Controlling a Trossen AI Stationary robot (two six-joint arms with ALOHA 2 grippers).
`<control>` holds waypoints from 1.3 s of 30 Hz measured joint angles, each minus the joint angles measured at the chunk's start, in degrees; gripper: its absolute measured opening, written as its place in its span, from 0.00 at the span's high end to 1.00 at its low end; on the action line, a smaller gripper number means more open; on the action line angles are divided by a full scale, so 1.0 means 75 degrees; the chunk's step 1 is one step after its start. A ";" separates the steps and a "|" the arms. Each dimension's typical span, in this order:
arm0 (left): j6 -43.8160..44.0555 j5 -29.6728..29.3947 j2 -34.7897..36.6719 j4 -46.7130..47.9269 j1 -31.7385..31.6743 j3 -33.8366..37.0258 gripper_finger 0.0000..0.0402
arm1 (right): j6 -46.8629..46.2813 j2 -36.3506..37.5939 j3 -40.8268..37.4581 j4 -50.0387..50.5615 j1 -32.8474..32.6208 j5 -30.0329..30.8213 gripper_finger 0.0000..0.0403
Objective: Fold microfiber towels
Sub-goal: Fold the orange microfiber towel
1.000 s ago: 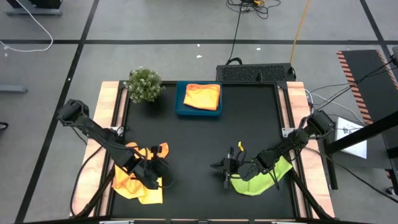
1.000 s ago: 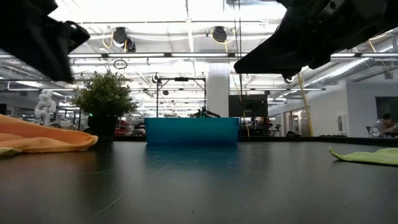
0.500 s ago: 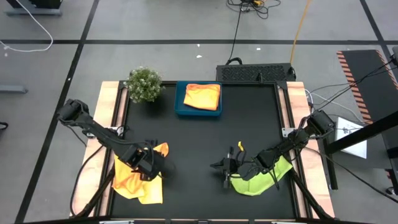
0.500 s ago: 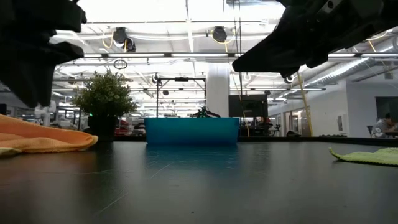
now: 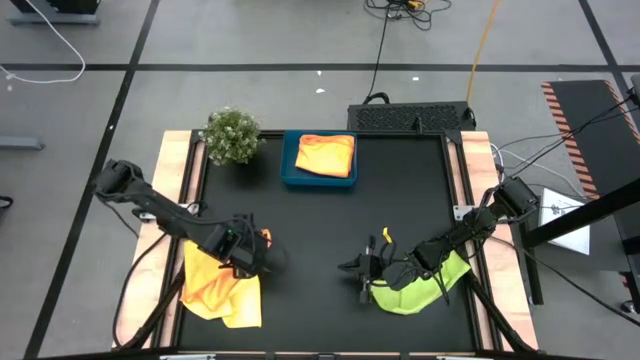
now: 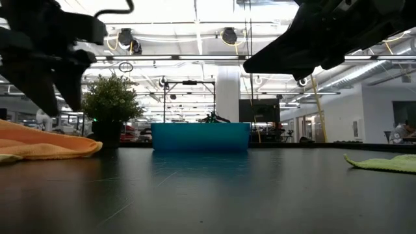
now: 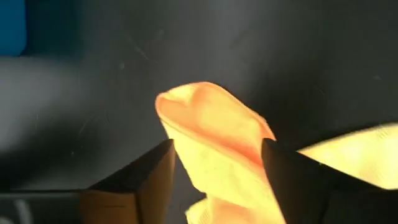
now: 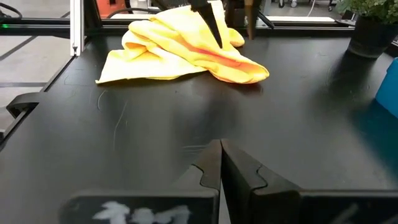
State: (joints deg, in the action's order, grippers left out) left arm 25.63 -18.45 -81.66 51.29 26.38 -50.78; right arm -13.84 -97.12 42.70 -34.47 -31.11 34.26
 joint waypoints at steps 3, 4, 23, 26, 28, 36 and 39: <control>0.0104 0.0042 -0.0139 -0.0280 -0.0217 0.0000 0.29 | 0.0001 0.0000 0.0000 0.0002 0.0000 0.0000 1.00; 0.0156 0.0051 -0.0219 -0.0475 -0.0265 0.0000 0.27 | 0.0001 0.0000 0.0000 0.0002 0.0000 0.0000 1.00; 0.0435 0.0051 -0.1777 0.0811 -0.1465 0.0005 0.53 | 0.0002 0.0000 0.0000 0.0008 0.0038 -0.0006 1.00; 0.0036 0.0005 -0.1695 0.0924 -0.1464 -0.0093 0.72 | 0.0050 0.0000 0.0000 -0.0008 0.0053 0.0000 1.00; -0.0028 -0.0323 -0.1603 0.1280 -0.1476 -0.0302 0.88 | 0.0296 0.0000 -0.0003 -0.0168 0.0116 0.0002 1.00; -0.0089 -0.2458 -0.1219 0.3119 -0.1560 -0.2438 0.99 | 0.0623 0.0000 0.0000 -0.1159 0.0777 -0.1152 1.00; -0.0587 -0.2951 -0.0879 0.2904 -0.1490 -0.3517 0.98 | 0.0629 0.0003 0.0003 -0.1401 0.1033 -0.1379 1.00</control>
State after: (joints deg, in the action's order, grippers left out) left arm 21.22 -40.58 -88.26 73.07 15.21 -77.16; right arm -9.13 -97.10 42.72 -44.98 -23.37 23.91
